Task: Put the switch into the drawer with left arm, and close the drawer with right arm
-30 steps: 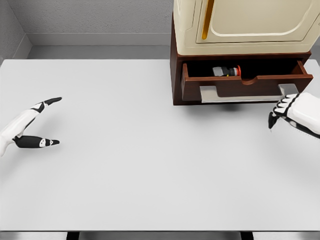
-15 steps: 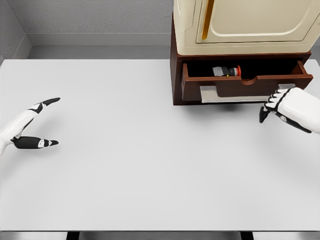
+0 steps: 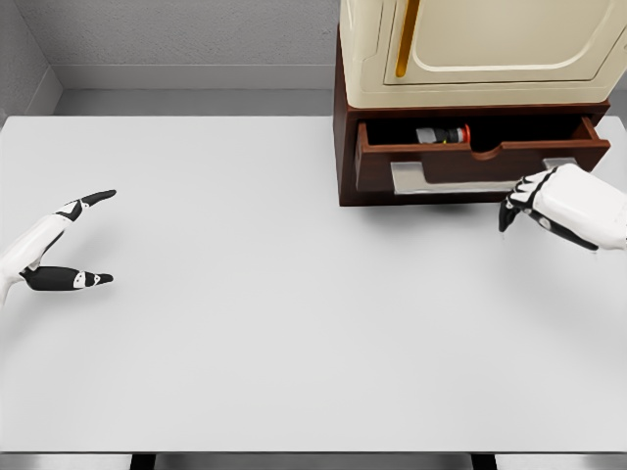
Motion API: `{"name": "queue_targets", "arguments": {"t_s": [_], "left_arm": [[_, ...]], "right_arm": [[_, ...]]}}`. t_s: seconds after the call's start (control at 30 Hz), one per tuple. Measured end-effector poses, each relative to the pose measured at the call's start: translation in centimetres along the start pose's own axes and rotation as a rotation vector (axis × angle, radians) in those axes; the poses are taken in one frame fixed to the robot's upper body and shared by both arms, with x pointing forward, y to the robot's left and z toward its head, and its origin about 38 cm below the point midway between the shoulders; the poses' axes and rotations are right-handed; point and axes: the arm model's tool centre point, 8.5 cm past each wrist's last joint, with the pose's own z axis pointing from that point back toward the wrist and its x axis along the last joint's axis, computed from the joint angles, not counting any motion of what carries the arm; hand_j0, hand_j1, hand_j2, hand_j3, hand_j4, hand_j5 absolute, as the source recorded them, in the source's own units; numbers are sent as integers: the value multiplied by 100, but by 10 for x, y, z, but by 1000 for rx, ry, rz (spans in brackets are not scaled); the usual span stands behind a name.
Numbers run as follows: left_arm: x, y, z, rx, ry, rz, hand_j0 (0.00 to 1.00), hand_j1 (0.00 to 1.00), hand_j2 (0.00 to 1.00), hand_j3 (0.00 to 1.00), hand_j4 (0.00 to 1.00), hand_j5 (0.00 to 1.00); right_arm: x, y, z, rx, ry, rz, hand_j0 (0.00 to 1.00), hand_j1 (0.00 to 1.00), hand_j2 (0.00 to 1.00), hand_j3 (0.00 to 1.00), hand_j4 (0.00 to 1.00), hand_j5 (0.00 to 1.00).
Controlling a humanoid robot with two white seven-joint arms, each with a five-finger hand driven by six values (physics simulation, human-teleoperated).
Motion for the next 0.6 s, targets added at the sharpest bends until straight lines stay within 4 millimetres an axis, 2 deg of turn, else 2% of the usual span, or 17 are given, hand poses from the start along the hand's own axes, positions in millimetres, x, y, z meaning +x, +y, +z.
{"name": "queue_targets", "arguments": {"t_s": [0.2, 0.43, 0.6], "left_arm": [[0, 0, 0, 0, -1, 0, 100, 100, 100, 100, 100, 100], [1, 0, -1, 0, -4, -1, 100, 100, 100, 100, 100, 100], [1, 0, -1, 0, -4, 0, 100, 100, 100, 100, 100, 100]], "right_arm": [[-3, 8, -1, 19, 11, -13, 30, 30, 30, 30, 30, 30], [-10, 4, 10, 54, 33, 3, 31, 31, 31, 31, 31, 31], [-10, 4, 9, 59, 33, 3, 30, 30, 30, 30, 30, 30]]}}
